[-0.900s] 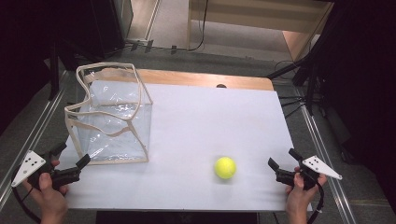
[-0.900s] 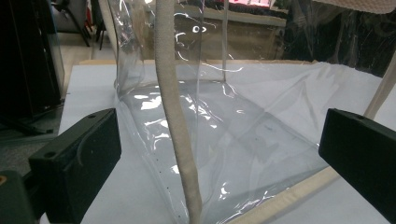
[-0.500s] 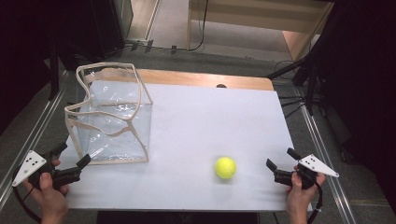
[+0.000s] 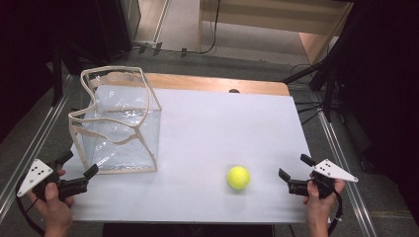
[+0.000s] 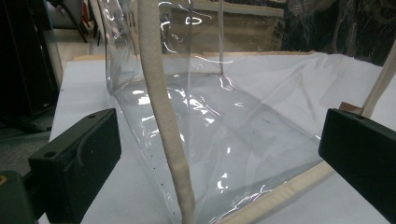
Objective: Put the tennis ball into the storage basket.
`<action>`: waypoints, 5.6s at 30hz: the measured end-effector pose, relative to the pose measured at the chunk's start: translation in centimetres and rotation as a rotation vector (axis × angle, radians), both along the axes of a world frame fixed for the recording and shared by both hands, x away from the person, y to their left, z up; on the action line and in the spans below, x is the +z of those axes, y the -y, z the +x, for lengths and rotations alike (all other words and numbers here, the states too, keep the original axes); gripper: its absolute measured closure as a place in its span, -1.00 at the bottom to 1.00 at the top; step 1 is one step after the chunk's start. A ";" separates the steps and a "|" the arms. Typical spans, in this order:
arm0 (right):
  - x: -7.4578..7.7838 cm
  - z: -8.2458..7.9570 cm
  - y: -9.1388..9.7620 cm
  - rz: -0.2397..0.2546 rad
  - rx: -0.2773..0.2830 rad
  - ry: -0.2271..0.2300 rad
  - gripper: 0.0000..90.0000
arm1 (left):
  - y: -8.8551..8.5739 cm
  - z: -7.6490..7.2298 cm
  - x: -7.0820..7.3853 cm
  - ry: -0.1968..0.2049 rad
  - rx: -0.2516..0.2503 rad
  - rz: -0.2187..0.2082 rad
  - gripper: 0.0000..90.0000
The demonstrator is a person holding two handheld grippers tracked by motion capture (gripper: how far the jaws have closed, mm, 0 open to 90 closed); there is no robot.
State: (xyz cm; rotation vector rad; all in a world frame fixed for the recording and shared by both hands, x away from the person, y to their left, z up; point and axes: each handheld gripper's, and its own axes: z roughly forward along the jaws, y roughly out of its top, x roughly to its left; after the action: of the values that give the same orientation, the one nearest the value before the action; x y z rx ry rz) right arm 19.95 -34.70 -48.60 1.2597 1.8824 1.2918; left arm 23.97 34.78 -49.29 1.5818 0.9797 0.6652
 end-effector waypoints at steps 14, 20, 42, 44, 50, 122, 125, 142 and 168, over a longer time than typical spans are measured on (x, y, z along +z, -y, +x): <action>2.0 0.9 -2.3 -0.055 0.088 -0.049 -1.00 | 0.2 0.0 0.0 0.001 0.002 0.007 -1.00; 2.6 1.3 -3.1 -0.078 0.117 -0.057 -1.00 | 0.2 0.0 0.0 0.003 -0.003 0.013 -1.00; 4.4 2.3 -6.7 -0.157 0.227 -0.105 -1.00 | 0.4 0.0 0.0 0.000 -0.006 0.019 -1.00; 4.5 2.4 -6.9 -0.163 0.240 -0.110 -1.00 | 0.4 0.0 0.0 0.000 -0.007 0.019 -1.00; 4.7 2.7 -7.7 -0.182 0.269 -0.139 -1.00 | 0.4 0.0 0.0 0.000 -0.008 0.018 -1.00; 0.9 5.4 -14.3 -0.409 0.474 -0.492 -0.88 | 0.5 0.0 0.0 -0.002 -0.015 0.023 -1.00; 0.7 5.5 -14.4 -0.411 0.467 -0.504 -0.88 | 0.5 0.0 0.0 -0.002 -0.015 0.021 -1.00; 0.0 5.8 -14.7 -0.418 0.473 -0.534 -0.62 | 0.5 0.0 0.0 -0.001 -0.016 0.021 -1.00; 1.0 6.0 -14.5 -0.405 0.498 -0.527 -0.49 | 0.5 0.0 0.0 -0.005 -0.017 0.022 -1.00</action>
State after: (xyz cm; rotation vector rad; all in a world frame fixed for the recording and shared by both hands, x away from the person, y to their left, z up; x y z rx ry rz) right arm 25.96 -20.25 -47.63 1.0060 2.7940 0.7509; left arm 24.00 34.32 -49.33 1.6104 0.9647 0.6630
